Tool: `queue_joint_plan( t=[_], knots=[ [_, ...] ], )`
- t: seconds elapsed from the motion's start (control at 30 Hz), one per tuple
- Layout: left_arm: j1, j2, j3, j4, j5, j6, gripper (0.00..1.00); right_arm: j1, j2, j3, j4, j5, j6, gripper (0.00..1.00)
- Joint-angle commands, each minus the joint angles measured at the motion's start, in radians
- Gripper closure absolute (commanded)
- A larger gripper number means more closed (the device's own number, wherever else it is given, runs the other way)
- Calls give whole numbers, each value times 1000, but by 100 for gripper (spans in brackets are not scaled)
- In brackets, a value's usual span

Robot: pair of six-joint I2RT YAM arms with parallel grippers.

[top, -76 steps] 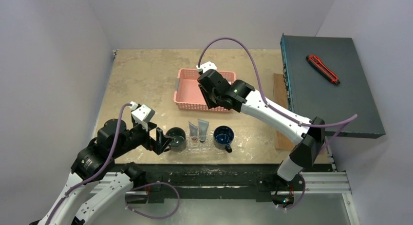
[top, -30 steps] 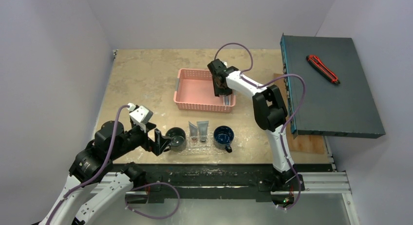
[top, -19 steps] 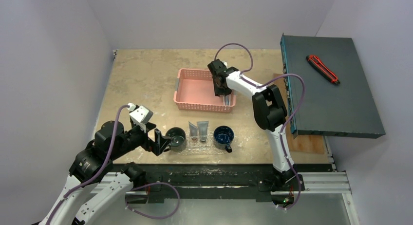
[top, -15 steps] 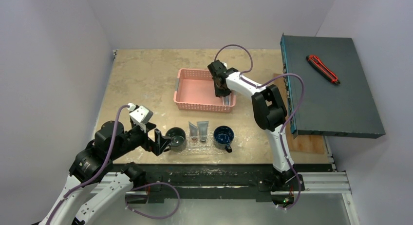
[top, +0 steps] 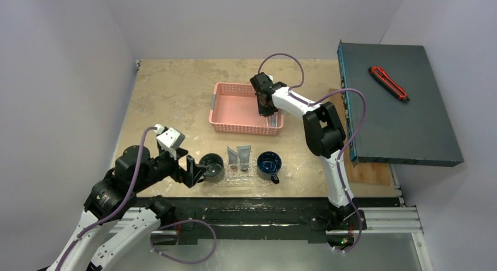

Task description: Prepare toiletry sets of a toothbrush and toothpaste on the tray

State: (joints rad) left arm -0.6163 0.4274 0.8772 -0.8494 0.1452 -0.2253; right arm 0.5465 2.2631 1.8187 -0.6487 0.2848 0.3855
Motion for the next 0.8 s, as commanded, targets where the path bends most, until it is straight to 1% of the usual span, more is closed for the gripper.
queue_joint_plan(
  t=[0.0, 0.43, 0.77],
  knots=[
    [4, 8, -3, 24, 7, -5, 0, -6, -51, 8, -3, -16, 4, 100],
    [4, 10, -2, 22, -1, -5, 0, -4, -181, -12, 47, -8, -3, 100],
    [4, 13, -3, 22, 0, -5, 0, -1, -333, -69, 115, -60, 1, 100]
  ],
)
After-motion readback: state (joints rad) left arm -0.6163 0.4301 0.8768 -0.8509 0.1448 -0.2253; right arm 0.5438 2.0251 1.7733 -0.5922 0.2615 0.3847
